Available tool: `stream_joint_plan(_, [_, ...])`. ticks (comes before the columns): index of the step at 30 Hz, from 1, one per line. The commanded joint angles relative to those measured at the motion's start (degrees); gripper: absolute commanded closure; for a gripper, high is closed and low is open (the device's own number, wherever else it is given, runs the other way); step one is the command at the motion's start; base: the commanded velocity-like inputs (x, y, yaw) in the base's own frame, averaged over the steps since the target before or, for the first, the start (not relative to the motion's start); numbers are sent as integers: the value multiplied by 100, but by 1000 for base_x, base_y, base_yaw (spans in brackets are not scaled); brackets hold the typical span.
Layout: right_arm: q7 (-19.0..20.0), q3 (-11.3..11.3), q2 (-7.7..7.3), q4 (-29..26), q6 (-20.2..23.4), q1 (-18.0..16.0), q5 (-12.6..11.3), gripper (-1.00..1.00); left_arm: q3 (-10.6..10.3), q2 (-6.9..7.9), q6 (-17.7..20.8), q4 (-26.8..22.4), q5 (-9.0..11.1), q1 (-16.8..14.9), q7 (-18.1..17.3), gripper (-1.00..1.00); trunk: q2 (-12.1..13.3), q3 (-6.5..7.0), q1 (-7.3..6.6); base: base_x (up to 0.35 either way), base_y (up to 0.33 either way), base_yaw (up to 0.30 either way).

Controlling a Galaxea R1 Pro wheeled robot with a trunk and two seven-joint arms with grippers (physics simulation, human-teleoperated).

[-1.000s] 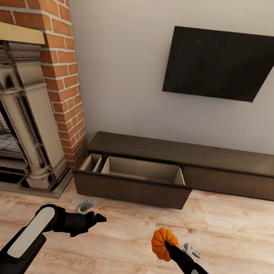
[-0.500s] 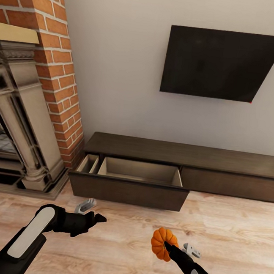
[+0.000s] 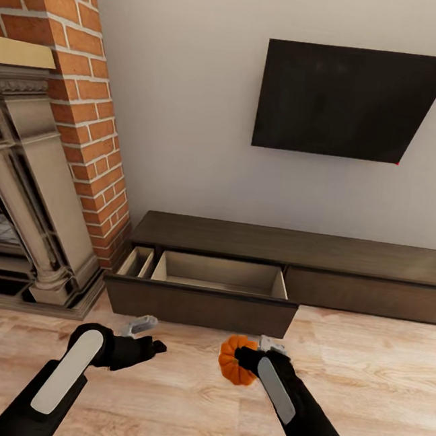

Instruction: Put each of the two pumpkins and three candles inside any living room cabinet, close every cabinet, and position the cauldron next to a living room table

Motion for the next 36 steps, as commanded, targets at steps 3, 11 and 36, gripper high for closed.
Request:
stream_joint_plan(3, [-814, 95, -12, -1334, 843, -2, -60, 100, -63, -394, 35, -62, 22, -62, 1336, -100, -2, -6, 0, 0, 0, 0])
stream_joint_plan(11, [-1138, 135, -19, -1831, 1329, 0, -68, 100, -85, -1181, 13, -166, 47, -82, 2911, -100, -2, -6, 0, 0, 0, 0])
stream_joint_plan(36, [-1137, 101, -13, -1563, 1452, 2, -66, 100, 1033, 68, 237, -320, 951, -34, -1834, -100, -2, -6, 0, 109, 0, 0])
